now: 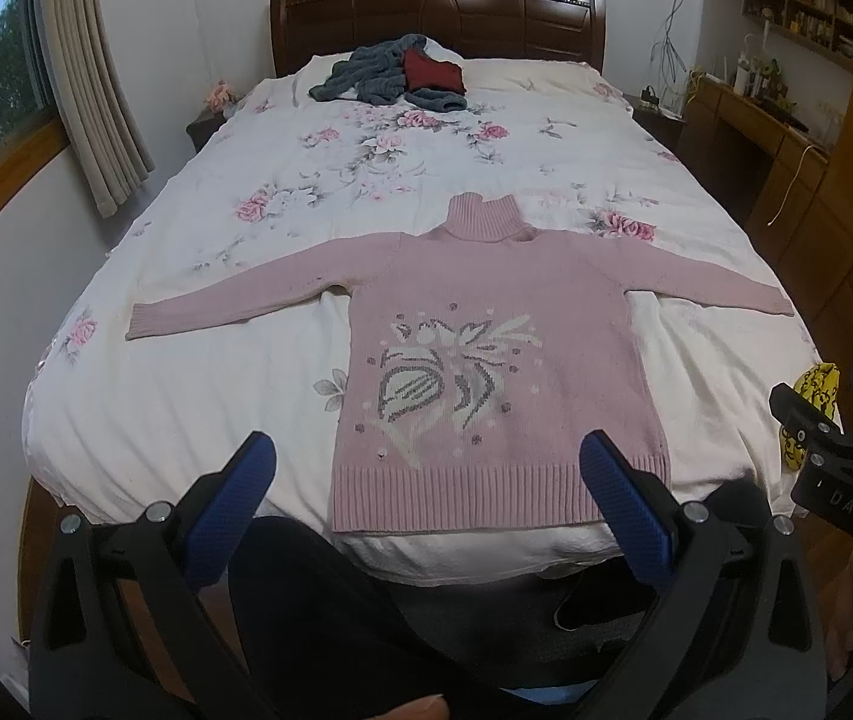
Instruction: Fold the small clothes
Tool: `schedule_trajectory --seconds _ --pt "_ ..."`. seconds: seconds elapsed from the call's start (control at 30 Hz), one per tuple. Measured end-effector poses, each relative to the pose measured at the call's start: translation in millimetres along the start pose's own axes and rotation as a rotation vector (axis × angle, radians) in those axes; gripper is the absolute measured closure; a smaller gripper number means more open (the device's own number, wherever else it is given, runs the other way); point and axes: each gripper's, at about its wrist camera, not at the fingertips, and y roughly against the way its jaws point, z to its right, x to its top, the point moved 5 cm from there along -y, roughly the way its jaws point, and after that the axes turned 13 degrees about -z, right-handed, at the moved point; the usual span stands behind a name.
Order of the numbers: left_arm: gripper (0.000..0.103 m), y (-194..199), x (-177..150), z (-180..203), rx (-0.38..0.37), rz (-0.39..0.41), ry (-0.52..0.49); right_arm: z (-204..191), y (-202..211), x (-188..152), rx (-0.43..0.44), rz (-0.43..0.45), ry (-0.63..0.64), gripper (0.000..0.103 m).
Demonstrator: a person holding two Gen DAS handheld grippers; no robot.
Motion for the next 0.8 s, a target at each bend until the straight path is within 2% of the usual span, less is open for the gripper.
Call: schedule_trajectory --seconds 0.8 --pt "0.003 0.7 -0.7 -2.3 0.000 0.003 0.003 0.6 1.1 -0.7 0.000 0.001 0.001 0.004"
